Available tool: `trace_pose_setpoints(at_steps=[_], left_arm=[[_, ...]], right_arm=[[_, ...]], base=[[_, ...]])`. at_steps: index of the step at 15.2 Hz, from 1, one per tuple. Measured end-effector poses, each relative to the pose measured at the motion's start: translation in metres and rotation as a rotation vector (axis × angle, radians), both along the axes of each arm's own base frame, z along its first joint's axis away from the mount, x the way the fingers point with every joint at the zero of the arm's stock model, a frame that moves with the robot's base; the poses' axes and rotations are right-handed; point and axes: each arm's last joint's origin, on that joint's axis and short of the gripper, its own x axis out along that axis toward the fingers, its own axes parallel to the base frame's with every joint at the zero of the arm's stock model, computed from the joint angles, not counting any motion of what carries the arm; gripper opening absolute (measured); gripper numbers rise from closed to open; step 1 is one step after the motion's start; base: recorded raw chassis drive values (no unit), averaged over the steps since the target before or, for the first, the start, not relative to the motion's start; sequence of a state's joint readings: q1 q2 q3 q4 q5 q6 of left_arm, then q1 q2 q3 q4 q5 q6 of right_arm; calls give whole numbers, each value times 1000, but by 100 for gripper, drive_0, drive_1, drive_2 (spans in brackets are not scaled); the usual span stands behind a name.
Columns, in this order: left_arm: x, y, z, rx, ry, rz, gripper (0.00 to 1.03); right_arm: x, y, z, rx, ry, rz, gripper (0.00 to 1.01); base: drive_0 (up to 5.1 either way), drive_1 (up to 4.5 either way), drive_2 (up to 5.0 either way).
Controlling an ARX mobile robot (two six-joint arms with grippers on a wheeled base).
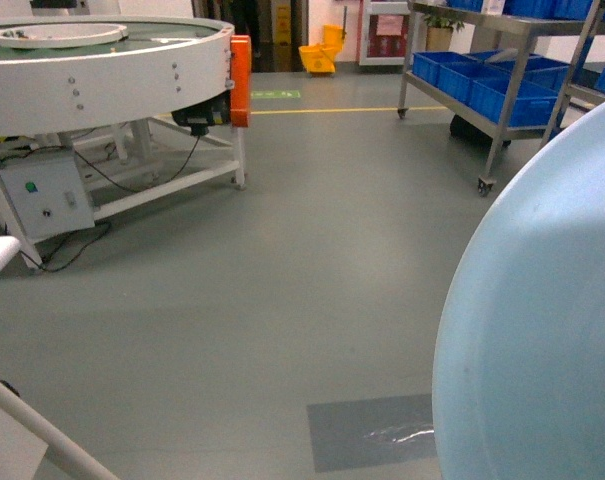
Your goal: Place blue tray on left shelf second layer neatly
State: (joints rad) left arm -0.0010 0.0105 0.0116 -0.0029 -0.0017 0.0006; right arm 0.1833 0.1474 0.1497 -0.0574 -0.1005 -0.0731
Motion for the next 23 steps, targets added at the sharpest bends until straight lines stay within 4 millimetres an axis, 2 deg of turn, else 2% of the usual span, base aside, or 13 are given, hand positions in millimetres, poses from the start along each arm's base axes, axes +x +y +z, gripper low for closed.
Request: trace_pose_setpoints(at_steps=[23], left_arm=[[0, 0, 0, 0, -1, -2, 98]], right_arm=[[0, 0, 1, -2, -7, 0, 2]], base=[[-2, 429, -432]])
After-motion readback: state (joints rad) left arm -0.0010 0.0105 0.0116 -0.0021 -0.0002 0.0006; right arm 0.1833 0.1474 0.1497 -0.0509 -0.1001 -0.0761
